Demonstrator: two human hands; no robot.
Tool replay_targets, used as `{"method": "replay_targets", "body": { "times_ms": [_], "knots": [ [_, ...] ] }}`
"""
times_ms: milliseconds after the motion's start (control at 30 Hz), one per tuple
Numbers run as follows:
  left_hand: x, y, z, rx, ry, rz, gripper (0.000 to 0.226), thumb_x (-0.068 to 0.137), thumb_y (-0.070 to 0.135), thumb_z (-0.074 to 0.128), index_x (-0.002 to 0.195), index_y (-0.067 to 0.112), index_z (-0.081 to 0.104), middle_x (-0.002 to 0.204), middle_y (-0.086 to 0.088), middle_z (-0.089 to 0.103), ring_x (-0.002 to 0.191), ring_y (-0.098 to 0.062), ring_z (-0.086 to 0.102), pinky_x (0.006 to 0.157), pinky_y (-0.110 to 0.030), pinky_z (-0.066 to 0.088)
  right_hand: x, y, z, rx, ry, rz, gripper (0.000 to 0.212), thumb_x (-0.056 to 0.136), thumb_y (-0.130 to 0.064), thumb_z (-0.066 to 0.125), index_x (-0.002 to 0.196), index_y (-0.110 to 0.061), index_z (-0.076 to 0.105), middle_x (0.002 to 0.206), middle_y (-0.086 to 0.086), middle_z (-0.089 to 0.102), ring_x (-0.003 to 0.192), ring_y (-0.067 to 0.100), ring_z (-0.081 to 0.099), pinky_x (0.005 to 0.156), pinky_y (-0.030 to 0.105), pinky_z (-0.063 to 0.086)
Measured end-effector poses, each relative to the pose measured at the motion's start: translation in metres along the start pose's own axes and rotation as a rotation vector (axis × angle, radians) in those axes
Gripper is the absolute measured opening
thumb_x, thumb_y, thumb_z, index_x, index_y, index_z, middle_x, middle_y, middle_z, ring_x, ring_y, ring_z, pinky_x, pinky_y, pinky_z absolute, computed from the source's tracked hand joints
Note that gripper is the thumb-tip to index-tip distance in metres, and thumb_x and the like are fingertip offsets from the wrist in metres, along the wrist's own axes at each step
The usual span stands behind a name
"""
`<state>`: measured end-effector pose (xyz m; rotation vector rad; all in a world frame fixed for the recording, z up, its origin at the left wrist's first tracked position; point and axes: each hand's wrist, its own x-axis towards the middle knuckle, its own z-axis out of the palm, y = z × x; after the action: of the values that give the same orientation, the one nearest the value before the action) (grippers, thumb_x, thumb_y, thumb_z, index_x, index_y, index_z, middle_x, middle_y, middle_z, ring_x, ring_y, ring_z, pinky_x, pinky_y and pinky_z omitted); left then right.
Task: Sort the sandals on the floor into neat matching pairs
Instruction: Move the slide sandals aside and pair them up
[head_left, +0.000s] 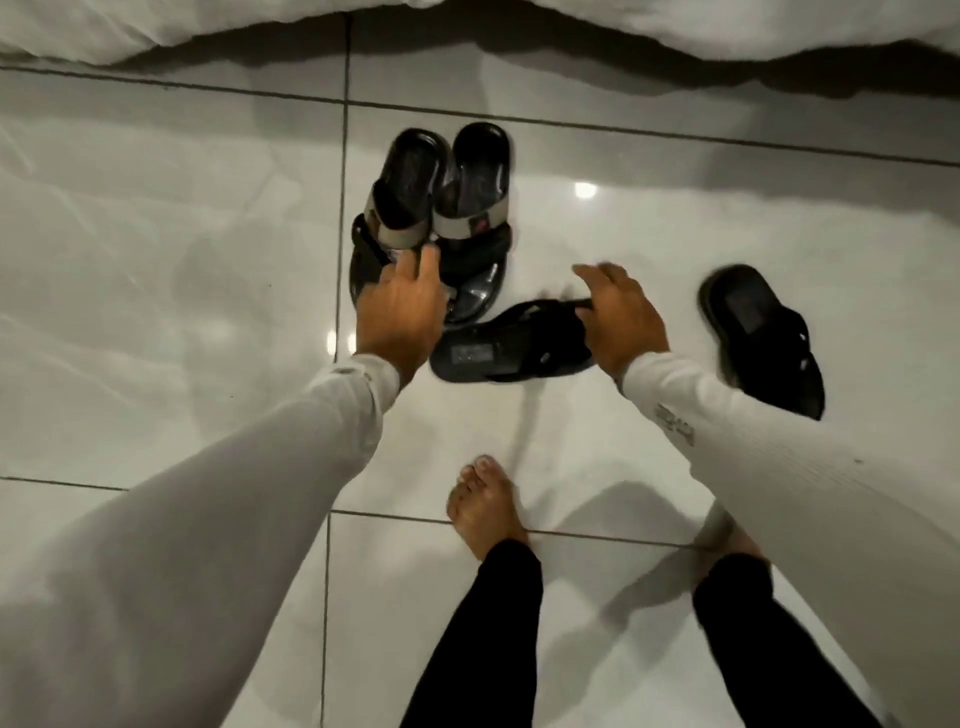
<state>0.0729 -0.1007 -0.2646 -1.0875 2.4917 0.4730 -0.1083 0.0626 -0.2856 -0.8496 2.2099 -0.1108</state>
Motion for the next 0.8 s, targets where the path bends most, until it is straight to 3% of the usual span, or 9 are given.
{"method": "replay_targets", "body": {
  "times_ms": [167,267,367,467,533,633,800],
  "knots": [
    [-0.043,0.069,0.057,-0.241,-0.322,-0.032,0.040,0.096,0.033,0.057,0.128,0.010,0.055,0.130,-0.013,0.057,0.119,-0.038,0.058,0.093,-0.051,0.052,-0.058,0.125,-0.011,-0.148,-0.067,0.304,0.057,0.094,-0.011,0.061,0.147,-0.014,0.041,0.148,0.021,0.038,0.132,0.043,0.045,0.103,0.053,0.045],
    [-0.037,0.120,0.093,-0.441,-0.330,-0.177,0.058,0.092,0.035,0.066,0.139,0.006,0.046,0.138,-0.018,0.052,0.126,-0.040,0.054,0.102,-0.051,0.048,-0.067,0.188,-0.022,-0.133,-0.038,0.477,0.066,0.089,-0.008,0.065,0.148,-0.014,0.037,0.152,0.025,0.031,0.130,0.048,0.046,0.106,0.054,0.044],
    [-0.018,0.160,0.113,-0.788,-0.213,-0.377,0.069,0.088,0.026,0.073,0.143,0.000,0.039,0.140,-0.023,0.051,0.128,-0.042,0.053,0.108,-0.050,0.045,-0.061,0.232,-0.033,-0.154,-0.062,0.356,0.059,0.092,-0.019,0.062,0.146,-0.021,0.038,0.147,0.020,0.040,0.111,0.046,0.058,0.097,0.045,0.048],
    [-0.007,0.183,0.124,-0.992,-0.165,-0.527,0.052,0.092,0.022,0.069,0.131,-0.002,0.046,0.129,-0.027,0.059,0.116,-0.047,0.062,0.100,-0.056,0.052,-0.044,0.262,-0.046,-0.354,-0.197,0.199,0.062,0.089,-0.024,0.067,0.145,-0.022,0.041,0.144,0.017,0.041,0.106,0.044,0.059,0.089,0.042,0.051],
    [-0.018,0.196,0.127,-0.930,-0.185,-0.522,0.042,0.095,0.028,0.065,0.123,0.000,0.050,0.120,-0.027,0.064,0.111,-0.047,0.063,0.098,-0.055,0.053,-0.036,0.270,-0.053,-0.510,-0.213,0.125,0.074,0.076,-0.021,0.081,0.141,-0.019,0.046,0.136,0.017,0.042,0.108,0.043,0.057,0.084,0.046,0.053],
    [-0.048,0.220,0.126,-0.609,-0.250,-0.365,0.040,0.099,0.037,0.055,0.127,0.009,0.051,0.119,-0.021,0.066,0.110,-0.042,0.064,0.094,-0.052,0.055,-0.028,0.286,-0.064,-0.638,-0.216,0.022,0.068,0.072,-0.020,0.084,0.132,-0.016,0.052,0.125,0.017,0.047,0.108,0.040,0.056,0.075,0.043,0.049],
    [-0.062,0.276,0.138,-0.249,-0.365,-0.094,0.036,0.101,0.037,0.049,0.132,0.017,0.048,0.134,-0.012,0.056,0.107,-0.038,0.067,0.088,-0.049,0.059,-0.023,0.320,-0.079,-0.471,-0.168,0.048,0.044,0.088,-0.018,0.069,0.128,-0.013,0.051,0.121,0.021,0.049,0.109,0.042,0.055,0.079,0.045,0.052]
  ]
}}
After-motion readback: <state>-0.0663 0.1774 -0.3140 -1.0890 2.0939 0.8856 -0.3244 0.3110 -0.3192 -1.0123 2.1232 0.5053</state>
